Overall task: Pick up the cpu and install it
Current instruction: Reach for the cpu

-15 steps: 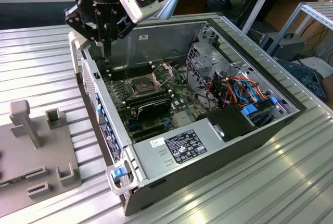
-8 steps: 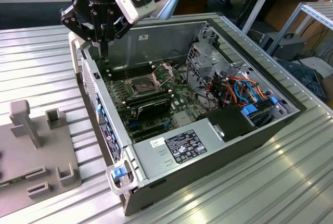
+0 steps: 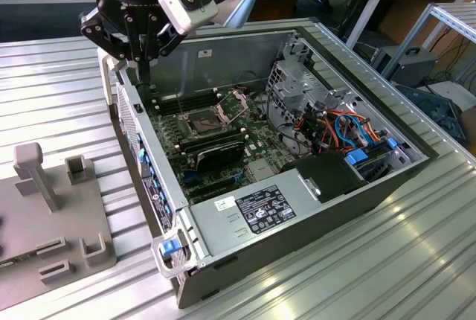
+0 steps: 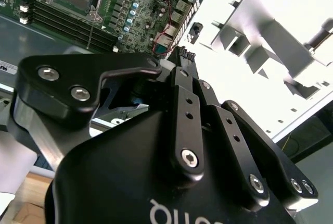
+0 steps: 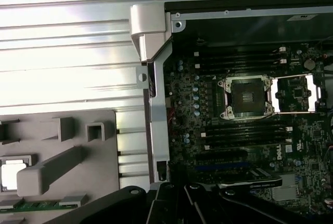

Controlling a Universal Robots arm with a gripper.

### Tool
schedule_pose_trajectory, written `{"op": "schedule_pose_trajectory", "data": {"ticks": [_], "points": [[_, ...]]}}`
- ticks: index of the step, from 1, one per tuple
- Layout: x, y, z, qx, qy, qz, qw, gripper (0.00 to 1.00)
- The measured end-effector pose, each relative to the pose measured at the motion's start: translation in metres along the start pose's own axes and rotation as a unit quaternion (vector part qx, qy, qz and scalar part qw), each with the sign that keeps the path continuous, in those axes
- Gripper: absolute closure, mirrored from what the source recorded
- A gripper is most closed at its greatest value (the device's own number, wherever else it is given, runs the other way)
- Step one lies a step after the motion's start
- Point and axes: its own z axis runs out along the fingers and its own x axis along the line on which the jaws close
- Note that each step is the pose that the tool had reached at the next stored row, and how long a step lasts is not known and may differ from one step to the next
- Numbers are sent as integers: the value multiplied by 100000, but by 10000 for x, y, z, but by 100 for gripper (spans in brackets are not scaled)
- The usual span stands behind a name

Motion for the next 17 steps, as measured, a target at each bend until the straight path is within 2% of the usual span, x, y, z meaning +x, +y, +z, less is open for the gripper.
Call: {"op": "schedule_pose_trajectory", "data": {"ticks": [17], "points": [[182, -14, -4, 1, -2, -2, 100000, 89]]}}
